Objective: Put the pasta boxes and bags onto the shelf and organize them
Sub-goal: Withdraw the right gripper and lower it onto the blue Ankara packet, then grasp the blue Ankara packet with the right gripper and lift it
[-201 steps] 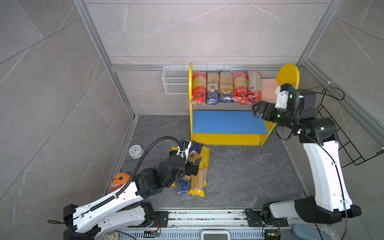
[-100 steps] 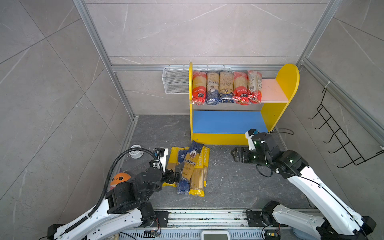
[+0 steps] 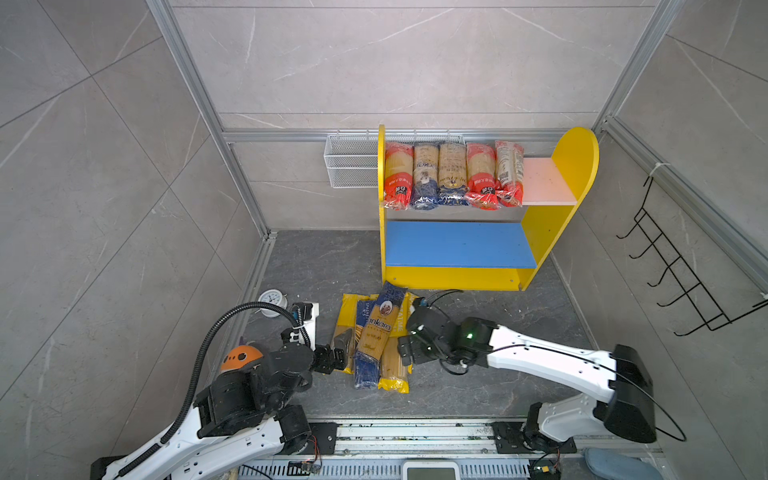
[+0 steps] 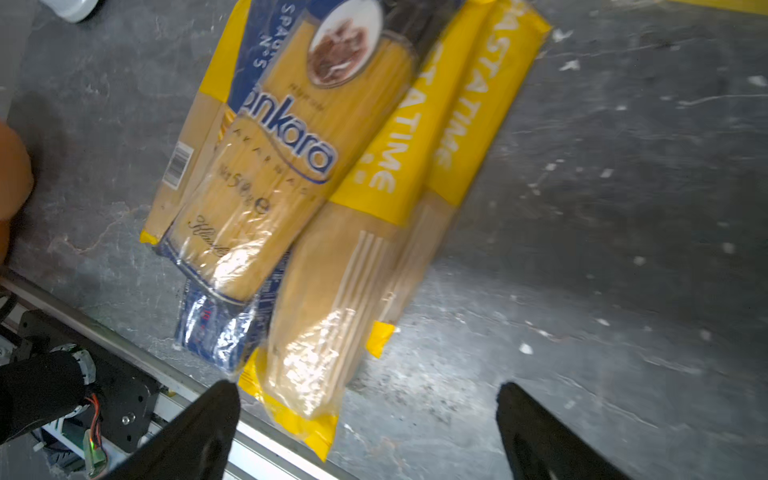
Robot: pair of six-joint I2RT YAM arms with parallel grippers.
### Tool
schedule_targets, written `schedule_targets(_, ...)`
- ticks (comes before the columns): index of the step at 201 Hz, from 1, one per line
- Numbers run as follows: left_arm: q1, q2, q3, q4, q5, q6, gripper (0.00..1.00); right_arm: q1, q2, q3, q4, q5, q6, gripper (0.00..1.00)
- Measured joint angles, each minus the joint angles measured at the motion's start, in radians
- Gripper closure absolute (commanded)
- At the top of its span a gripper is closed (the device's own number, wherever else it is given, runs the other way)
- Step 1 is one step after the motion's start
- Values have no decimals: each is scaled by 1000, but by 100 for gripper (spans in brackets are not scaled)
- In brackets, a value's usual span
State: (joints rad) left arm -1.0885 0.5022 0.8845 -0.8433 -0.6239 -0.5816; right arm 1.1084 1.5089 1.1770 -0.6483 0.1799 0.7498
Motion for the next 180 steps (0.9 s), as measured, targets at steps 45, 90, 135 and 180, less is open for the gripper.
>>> schedule_targets(45,0,-42,23,-59,0,-20,0,24,192,120,73,-16,27,0)
schedule_targets(90,0,-89,50,-83,-1,-22,0,24,320,242,93,-46,44,0)
schedule_targets(135,0,-94,50,-108,0,-21,0,24,446,339,62,-30,104,0)
schedule_targets(180,0,-125,50,-123,0,-21,0,24,521,397,36,-19,153,2)
